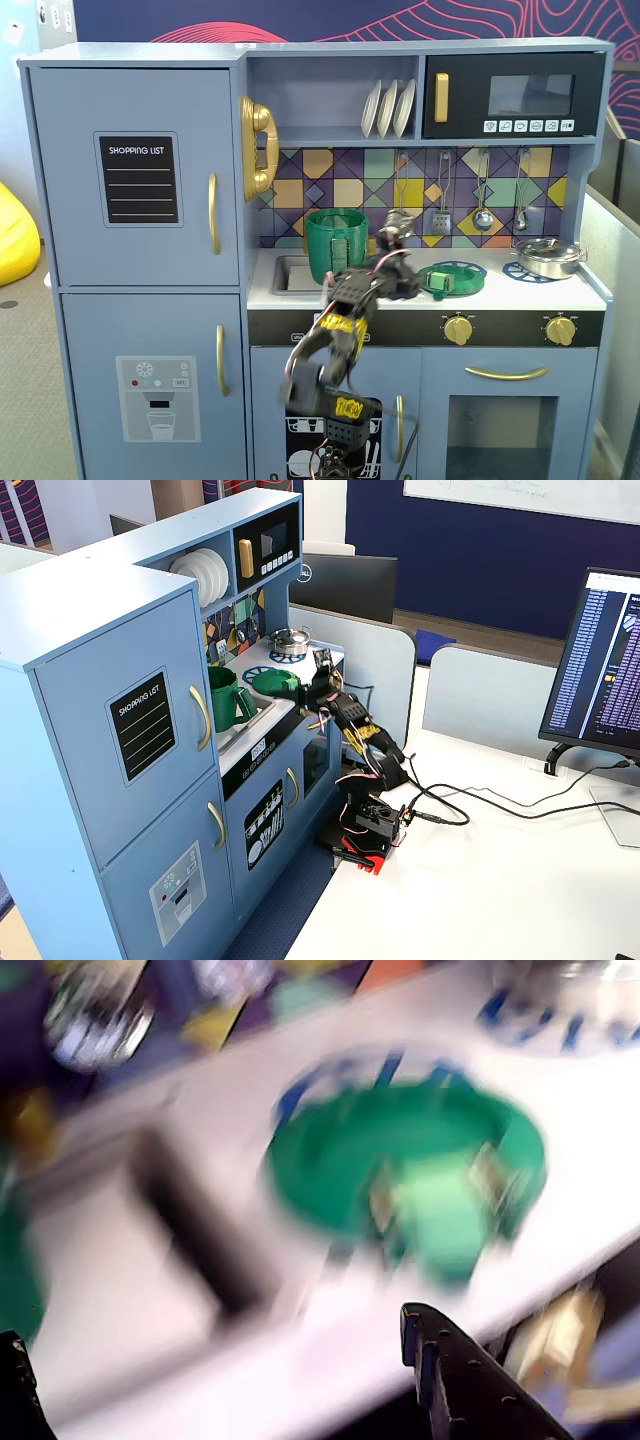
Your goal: Take off the lid from the green recipient and place it on the counter
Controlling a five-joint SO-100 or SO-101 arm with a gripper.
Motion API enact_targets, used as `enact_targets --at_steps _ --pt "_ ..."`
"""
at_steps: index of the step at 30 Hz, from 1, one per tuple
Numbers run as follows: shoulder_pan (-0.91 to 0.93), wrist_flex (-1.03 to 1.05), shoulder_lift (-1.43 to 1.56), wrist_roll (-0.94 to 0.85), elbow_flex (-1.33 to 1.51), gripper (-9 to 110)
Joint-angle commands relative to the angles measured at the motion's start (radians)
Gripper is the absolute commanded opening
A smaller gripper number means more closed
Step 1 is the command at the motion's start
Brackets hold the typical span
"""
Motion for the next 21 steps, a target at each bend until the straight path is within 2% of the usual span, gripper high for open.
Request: enact_targets --at_steps 1,6,11,16,21 --pt "-0.083 0.239 0.166 -0.067 0.038 43" --pt "-0.195 0.512 0.230 -0.147 0.075 40" --pt "-0.267 0.580 0.296 -0.232 0.193 35" --pt "-0.302 0.606 0.376 -0.219 0.341 29" --pt "-0.331 0.652 0.446 -0.172 0.469 28"
